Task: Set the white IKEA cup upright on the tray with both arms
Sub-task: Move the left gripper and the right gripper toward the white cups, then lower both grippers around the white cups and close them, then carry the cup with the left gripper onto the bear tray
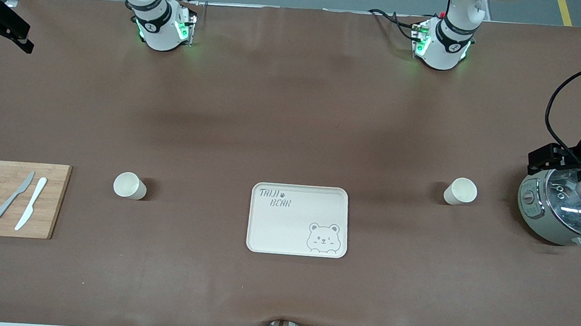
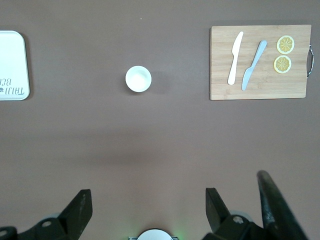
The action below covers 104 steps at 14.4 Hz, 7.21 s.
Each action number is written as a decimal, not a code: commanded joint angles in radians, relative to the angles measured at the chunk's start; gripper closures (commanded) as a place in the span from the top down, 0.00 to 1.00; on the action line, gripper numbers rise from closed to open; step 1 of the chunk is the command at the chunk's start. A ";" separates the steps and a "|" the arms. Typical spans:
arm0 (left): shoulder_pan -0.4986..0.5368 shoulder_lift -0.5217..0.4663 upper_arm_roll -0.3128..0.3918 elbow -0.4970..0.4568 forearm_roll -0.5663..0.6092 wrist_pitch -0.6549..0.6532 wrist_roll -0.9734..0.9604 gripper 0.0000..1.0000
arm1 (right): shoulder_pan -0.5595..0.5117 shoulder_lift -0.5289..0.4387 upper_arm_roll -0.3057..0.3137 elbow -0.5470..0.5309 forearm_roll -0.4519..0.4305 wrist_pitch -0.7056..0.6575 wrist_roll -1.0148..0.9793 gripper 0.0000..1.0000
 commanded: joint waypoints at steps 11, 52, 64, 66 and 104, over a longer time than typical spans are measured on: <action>0.042 -0.147 -0.011 -0.601 -0.057 0.500 0.099 1.00 | -0.012 0.005 0.011 0.016 -0.003 -0.010 0.000 1.00; 0.134 0.097 -0.005 -0.905 -0.048 1.120 0.250 1.00 | -0.090 0.502 0.018 -0.408 0.091 0.794 -0.242 1.00; 0.188 0.157 -0.007 -0.887 -0.034 1.142 0.253 0.00 | -0.063 0.564 0.019 -0.404 0.091 0.887 -0.245 1.00; 0.189 0.158 -0.007 -0.887 -0.034 1.142 0.254 0.00 | -0.054 0.568 0.019 -0.400 0.094 0.897 -0.241 1.00; -0.380 0.523 -0.128 -0.163 0.079 0.732 -0.982 0.00 | -0.025 0.665 0.018 -0.388 0.128 1.036 -0.256 0.05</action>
